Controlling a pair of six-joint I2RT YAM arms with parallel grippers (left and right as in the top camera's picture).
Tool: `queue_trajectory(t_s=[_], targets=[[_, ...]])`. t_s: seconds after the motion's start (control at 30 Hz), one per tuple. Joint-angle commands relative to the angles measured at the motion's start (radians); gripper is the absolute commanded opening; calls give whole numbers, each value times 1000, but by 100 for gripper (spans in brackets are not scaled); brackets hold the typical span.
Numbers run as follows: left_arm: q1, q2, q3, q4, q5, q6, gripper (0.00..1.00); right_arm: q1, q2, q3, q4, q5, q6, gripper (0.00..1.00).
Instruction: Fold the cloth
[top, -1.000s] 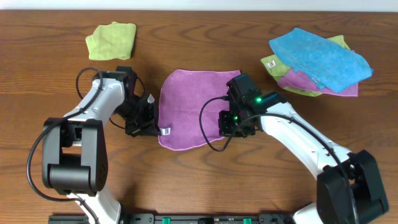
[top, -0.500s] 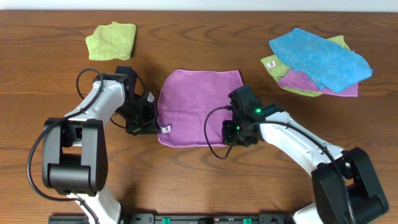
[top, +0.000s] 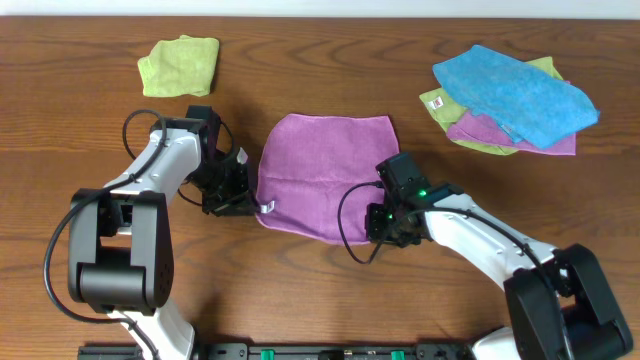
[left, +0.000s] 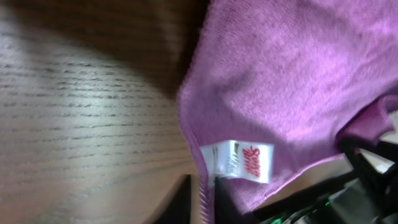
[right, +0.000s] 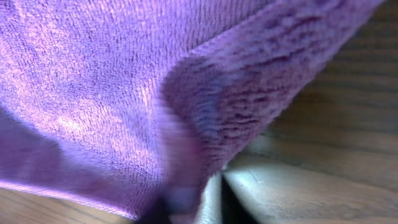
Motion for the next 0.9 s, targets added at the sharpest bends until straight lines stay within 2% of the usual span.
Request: queue_trajectory(t_s=[0.0, 0.03, 0.13, 0.17, 0.27, 0.43, 0.53, 0.67, 0.87], targets=[[-8, -15, -4, -2, -16, 2, 33, -5, -16, -9, 1, 10, 11, 54], [-13, -15, -4, -2, -16, 2, 36, -4, -16, -9, 2, 10, 11, 59], [-38, -15, -4, 0, -17, 2, 52, -5, -16, -9, 2, 10, 11, 71], [-47, -15, -4, 1, -22, 2, 52, -4, -16, -9, 2, 8, 11, 72], [-73, -15, -4, 2, -50, 1, 44, -5, -19, -9, -3, -1, 14, 70], [-86, -15, -5, 0, -50, -5, 44, -6, -106, -8, -39, -10, 42, 71], [-86, -15, -4, 0, -50, -6, 44, -6, -193, -7, -75, -2, 63, 74], [-86, -15, -4, 0, -50, -6, 44, -5, -297, -7, -138, 87, 85, 70], [-86, -15, -4, -35, -50, -6, 44, 2, -303, -17, -229, 106, 159, 71]])
